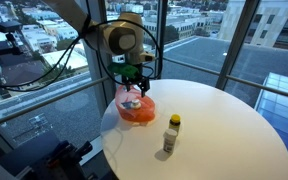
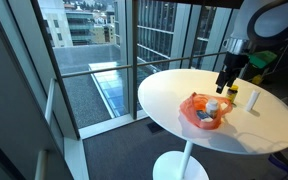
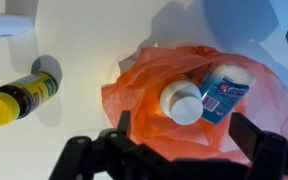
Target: Pick up the pill bottle, then put it directly on the table
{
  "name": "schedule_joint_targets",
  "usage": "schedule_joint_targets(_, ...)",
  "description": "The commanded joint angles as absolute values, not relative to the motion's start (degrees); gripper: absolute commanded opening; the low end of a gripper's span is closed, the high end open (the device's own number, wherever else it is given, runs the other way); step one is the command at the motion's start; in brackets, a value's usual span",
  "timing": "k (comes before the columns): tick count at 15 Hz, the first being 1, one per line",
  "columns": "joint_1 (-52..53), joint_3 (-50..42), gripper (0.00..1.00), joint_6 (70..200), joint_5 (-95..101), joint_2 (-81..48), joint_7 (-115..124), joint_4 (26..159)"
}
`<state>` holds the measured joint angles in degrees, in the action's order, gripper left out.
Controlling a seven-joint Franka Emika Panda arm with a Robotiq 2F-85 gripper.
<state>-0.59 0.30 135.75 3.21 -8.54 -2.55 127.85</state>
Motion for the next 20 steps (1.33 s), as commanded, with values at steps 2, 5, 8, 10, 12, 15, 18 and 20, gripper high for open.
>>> schedule_joint_targets(2, 0.1, 0.4, 1.0, 136.9, 3.7, -16.2, -2.7, 122.6)
schedule_joint_targets(5, 0.4, 0.5, 1.0, 136.3, 3.4, -19.2, -3.0, 120.4)
schedule_joint_targets(8, 0.8, 0.5, 1.0, 135.8, 3.8, -21.4, -2.7, 118.7)
schedule_joint_targets(10, 0.9, 0.4, 0.82, 135.5, 3.8, -22.2, -2.7, 118.0)
schedule_joint_targets(12, 1.1, 0.3, 0.69, 135.0, 4.0, -22.8, -2.4, 117.4)
schedule_joint_targets(15, 1.0, 0.3, 0.61, 134.5, 3.9, -23.2, -2.5, 116.9)
schedule_joint_targets(18, 1.1, 0.3, 0.46, 133.6, 4.0, -22.9, -2.4, 116.7)
schedule_joint_targets(20, 1.3, 0.2, 0.26, 132.8, 4.2, -22.3, -2.1, 116.7)
